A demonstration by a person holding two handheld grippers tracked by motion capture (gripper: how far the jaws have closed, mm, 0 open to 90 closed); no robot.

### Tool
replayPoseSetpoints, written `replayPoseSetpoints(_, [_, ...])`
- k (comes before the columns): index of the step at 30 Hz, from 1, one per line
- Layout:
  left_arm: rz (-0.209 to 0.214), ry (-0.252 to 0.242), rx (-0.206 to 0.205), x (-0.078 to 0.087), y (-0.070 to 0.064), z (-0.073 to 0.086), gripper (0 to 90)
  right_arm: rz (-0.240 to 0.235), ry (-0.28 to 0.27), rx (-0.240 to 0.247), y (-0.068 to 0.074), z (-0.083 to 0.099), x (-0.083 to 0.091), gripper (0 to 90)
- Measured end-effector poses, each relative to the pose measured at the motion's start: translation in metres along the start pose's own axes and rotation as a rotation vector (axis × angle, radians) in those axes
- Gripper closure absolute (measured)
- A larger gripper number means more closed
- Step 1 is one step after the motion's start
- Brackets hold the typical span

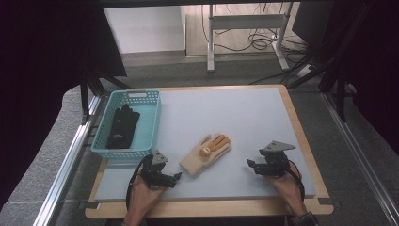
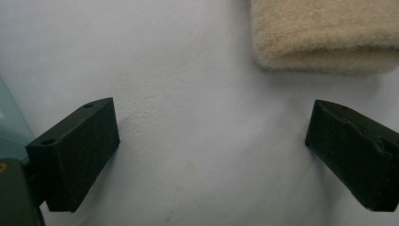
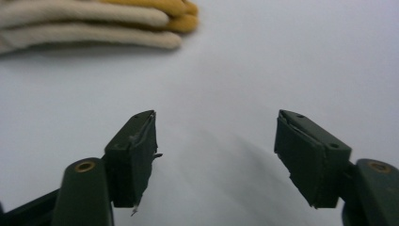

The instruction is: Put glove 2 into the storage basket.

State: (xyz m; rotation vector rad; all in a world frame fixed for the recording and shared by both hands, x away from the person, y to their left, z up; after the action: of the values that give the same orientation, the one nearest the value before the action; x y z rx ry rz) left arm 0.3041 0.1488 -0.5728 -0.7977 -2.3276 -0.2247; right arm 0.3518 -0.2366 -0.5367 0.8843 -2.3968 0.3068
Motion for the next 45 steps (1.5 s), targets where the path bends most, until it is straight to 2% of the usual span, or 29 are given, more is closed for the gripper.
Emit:
replayPoseSetpoints(8, [0.000,-0.001,0.000,0.000,0.000,0.000,3.5,0.033,0.036,-0.001,-0.007,0.012,-0.004,22.2])
replayPoseSetpoints(22, [0.008,-0.001,-0.003,0.002,0.000,0.000,4.0,0.029,0.027,0.009,-0.007,0.015,-0.005,19.6])
replayPoseSetpoints(28, [0.062,-0.012,0.022,0.011,-0.003,-0.004,4.0,0.031,0.029,0.010,-0.007,0.015,-0.005,19.5])
replayPoseSetpoints(31, [0.093,-0.016,0.024,0.017,-0.007,-0.011,4.0,0.032,0.028,0.011,-0.007,0.015,-0.005,19.5])
replayPoseSetpoints(36, [0.135,-0.010,-0.007,0.015,-0.020,-0.033,4.0,0.031,0.028,0.011,-0.007,0.015,-0.005,19.5])
replayPoseSetpoints(41, [0.147,0.004,-0.042,0.001,-0.031,-0.058,4.0,0.031,0.028,0.010,-0.007,0.015,-0.005,19.5])
replayPoseSetpoints(45, [0.148,0.020,-0.055,-0.015,-0.037,-0.075,3.8,0.031,0.028,0.011,-0.007,0.015,-0.005,19.5])
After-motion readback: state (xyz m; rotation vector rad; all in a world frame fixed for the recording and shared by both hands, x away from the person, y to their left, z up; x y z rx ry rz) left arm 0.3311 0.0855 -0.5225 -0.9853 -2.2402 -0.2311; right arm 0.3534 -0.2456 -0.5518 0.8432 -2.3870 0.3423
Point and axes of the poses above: each handheld gripper's, and its own axes: x roughly backward along the jaws, z roughly out of its underside, y roughly to its left, the point moved 3 cm from there along -x, roughly forward along the jaws, and after that the axes turned 6 degrees about -y, right-handed, at the moved point
